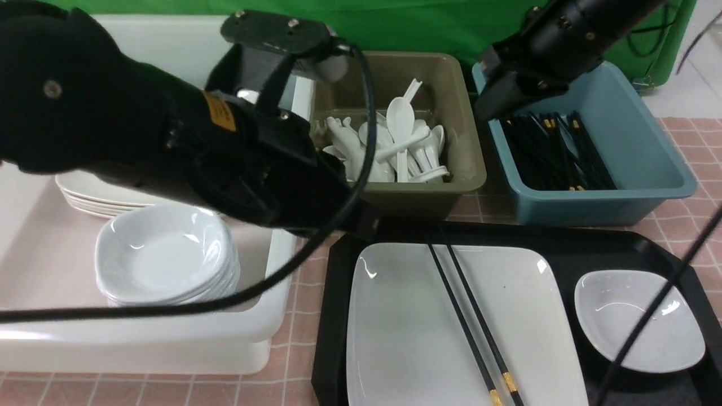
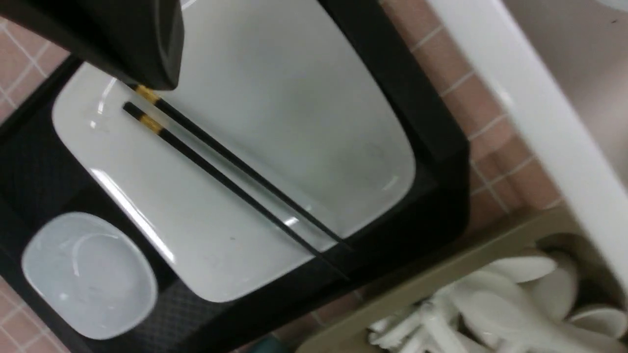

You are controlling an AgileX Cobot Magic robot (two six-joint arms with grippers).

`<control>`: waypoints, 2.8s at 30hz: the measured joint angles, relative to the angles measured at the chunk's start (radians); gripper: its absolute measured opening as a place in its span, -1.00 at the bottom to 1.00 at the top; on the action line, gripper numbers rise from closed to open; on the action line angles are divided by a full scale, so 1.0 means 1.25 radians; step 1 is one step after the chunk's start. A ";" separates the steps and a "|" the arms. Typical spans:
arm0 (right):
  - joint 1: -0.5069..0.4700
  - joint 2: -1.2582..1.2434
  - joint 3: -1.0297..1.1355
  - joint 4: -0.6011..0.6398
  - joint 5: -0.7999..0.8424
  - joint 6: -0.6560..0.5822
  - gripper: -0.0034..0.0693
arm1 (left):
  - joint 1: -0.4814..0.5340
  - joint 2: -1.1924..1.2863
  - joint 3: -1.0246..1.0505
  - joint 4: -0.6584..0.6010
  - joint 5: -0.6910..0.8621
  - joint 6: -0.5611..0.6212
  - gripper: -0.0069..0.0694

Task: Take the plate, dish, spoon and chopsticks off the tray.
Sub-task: Use the right arm to put the soup spoon into the small storage box in the middle, then use the left arm to grab a pair of chopsticks from the plate

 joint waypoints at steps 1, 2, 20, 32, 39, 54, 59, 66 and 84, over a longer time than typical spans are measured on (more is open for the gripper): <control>0.000 -0.007 0.004 0.000 0.000 0.000 -0.71 | -0.004 0.000 0.000 0.000 0.002 -0.001 -0.83; 0.000 -0.053 0.045 -0.026 0.000 0.000 -0.81 | -0.028 0.000 0.000 0.000 0.007 -0.013 -0.83; 0.000 -0.614 0.712 -0.085 -0.059 0.064 -0.44 | -0.247 0.380 -0.248 0.135 0.196 -0.426 -0.71; 0.000 -0.829 0.719 -0.129 -0.012 0.153 -0.31 | -0.247 0.588 -0.358 0.134 0.144 -0.439 0.56; 0.000 -0.882 0.719 -0.129 -0.012 0.151 -0.28 | -0.247 0.635 -0.358 0.128 0.101 -0.471 0.87; 0.000 -0.887 0.719 -0.130 -0.004 0.140 -0.26 | -0.247 0.697 -0.454 0.140 0.211 -0.502 0.07; 0.000 -0.887 0.719 -0.130 -0.003 0.122 -0.25 | -0.247 0.701 -0.478 0.153 0.278 -0.502 -0.56; 0.000 -0.887 0.719 -0.130 -0.001 0.106 -0.25 | -0.247 0.705 -0.494 0.181 0.334 -0.475 -0.77; 0.000 -0.887 0.719 -0.130 0.000 0.104 -0.25 | -0.246 0.635 -0.494 0.220 0.384 -0.418 -0.77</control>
